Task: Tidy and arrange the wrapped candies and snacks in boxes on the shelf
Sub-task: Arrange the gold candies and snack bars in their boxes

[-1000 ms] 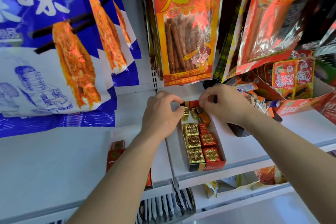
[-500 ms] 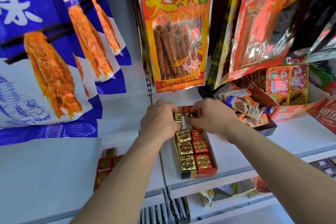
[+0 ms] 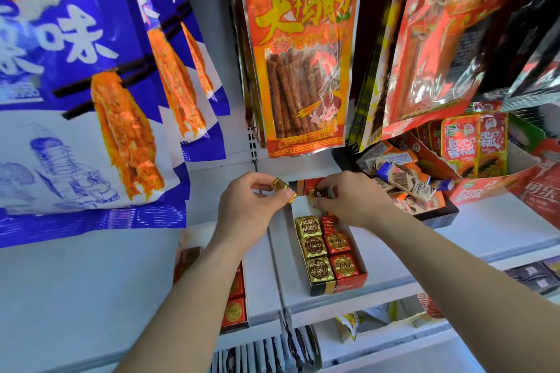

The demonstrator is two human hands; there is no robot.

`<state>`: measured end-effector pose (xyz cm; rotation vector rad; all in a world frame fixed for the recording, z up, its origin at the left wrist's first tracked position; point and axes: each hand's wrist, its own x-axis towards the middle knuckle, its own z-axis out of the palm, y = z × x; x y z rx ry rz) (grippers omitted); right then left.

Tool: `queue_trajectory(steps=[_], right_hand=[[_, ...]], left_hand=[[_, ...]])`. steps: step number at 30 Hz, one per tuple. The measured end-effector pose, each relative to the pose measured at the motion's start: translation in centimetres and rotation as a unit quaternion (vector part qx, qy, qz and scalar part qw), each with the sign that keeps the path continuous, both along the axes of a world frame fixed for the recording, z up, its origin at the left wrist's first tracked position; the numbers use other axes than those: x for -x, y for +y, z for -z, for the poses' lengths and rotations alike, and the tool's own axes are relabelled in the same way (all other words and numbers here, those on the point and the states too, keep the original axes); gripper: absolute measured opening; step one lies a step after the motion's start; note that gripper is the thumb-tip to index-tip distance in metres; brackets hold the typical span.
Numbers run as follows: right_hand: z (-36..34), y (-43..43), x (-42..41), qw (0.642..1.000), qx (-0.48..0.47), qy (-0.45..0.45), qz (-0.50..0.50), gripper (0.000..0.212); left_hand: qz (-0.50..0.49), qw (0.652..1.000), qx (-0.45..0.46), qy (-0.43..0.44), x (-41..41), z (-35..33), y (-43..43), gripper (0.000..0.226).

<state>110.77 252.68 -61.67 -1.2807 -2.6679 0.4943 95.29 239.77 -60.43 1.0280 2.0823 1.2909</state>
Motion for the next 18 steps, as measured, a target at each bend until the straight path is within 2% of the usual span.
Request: queue_trajectory(steps=[5, 10, 15, 18], right_hand=[[-0.09, 0.02, 0.06, 1.0, 0.012, -0.017, -0.002, 0.033], [0.39, 0.24, 0.23, 1.0, 0.017, 0.016, 0.007, 0.017], [0.4, -0.17, 0.24, 0.999, -0.009, 0.044, 0.014, 0.025], [0.33, -0.23, 0.0, 0.996, 0.023, 0.084, 0.012, 0.026]], left_hand=[[0.007, 1.0, -0.009, -0.014, -0.38, -0.11, -0.18, 0.03], [0.01, 1.0, -0.012, -0.022, -0.41, -0.19, -0.28, 0.03], [0.007, 1.0, -0.022, -0.013, -0.26, -0.13, -0.46, 0.029], [0.005, 1.0, -0.025, -0.006, -0.22, -0.22, -0.51, 0.031]])
